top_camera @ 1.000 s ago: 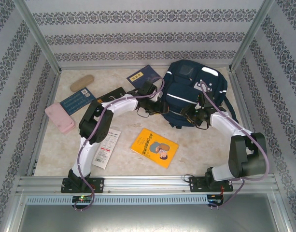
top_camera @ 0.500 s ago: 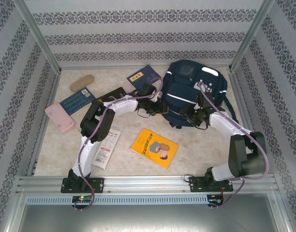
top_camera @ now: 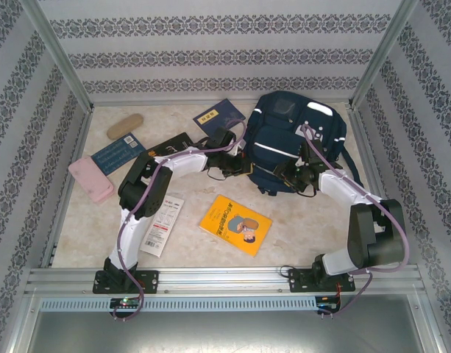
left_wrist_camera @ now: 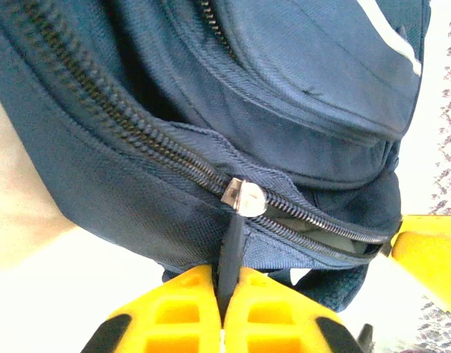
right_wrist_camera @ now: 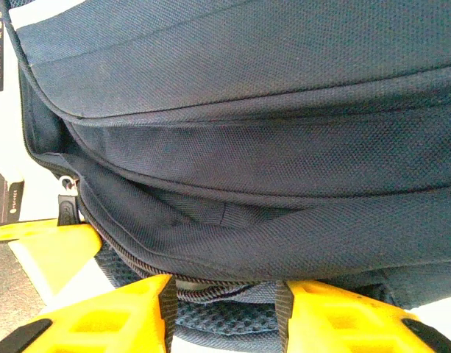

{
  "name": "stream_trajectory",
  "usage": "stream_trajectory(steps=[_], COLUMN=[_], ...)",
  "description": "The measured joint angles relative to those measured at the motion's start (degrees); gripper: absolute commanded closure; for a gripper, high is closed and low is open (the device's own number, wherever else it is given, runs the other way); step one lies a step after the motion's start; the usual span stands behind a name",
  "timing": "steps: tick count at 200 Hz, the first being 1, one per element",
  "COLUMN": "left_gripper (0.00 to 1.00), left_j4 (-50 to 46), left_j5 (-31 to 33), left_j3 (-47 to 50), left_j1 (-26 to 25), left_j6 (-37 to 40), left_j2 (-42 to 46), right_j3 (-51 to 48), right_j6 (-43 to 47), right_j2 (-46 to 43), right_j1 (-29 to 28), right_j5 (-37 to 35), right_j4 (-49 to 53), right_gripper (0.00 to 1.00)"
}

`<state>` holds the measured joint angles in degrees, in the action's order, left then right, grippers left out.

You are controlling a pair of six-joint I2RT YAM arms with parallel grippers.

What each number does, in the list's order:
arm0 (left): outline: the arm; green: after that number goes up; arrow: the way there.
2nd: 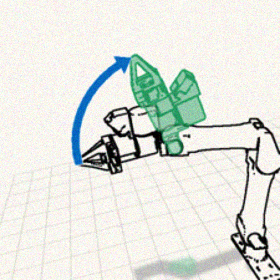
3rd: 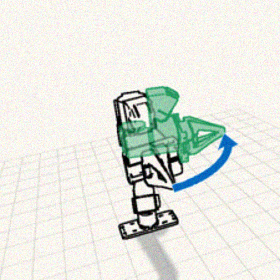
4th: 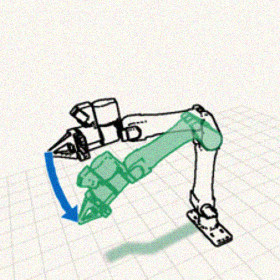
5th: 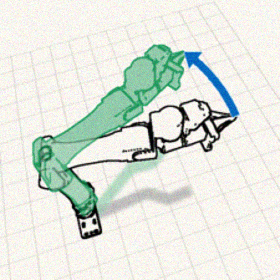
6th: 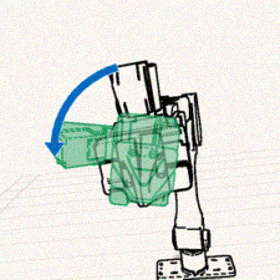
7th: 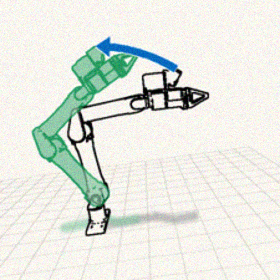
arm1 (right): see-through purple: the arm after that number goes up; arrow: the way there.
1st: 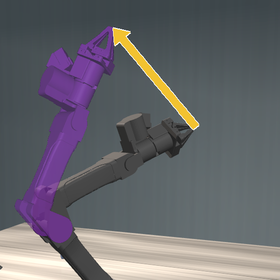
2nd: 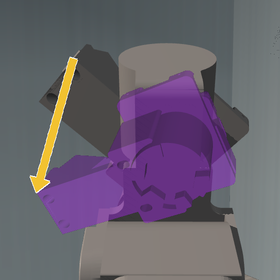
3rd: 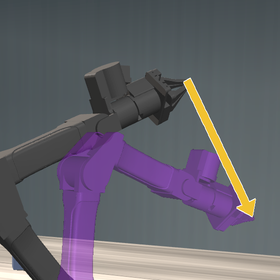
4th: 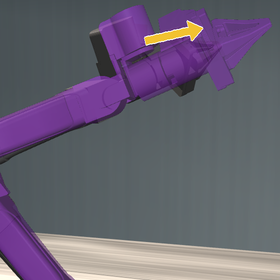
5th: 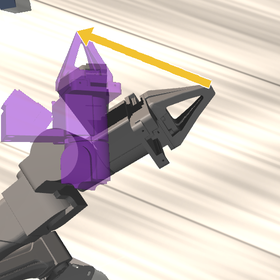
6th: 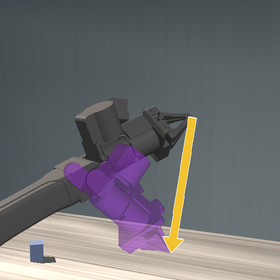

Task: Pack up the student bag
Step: Unzip the student bag at the top-right of the table.

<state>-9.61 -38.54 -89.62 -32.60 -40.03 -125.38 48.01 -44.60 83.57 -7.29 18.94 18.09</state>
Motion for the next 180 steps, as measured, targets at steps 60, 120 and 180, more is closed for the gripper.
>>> stream_trajectory(steps=[60, 120, 180], left_gripper=[1.00, 1.00, 1.00], left_j4=[-9.0, -16.0, -18.5], left_j5=[4.8, 9.2, 9.7], left_j3=[-3.7, -7.1, -14.8], left_j1=[0.0, -5.4, -17.8], left_j6=[7.5, 12.2, 12.2], left_j2=[0.4, 0.7, -0.3], right_j3=[0.0, -5.0, -15.2], right_j6=[-0.9, -5.6, -11.2], right_j2=[-1.4, -11.9, -30.1], right_j1=[-2.9, -5.1, 7.1], right_j5=[0.1, -1.1, -4.7], right_j4=[-0.1, 1.0, 6.2], right_gripper=[0.44, 0.34, 0.26])
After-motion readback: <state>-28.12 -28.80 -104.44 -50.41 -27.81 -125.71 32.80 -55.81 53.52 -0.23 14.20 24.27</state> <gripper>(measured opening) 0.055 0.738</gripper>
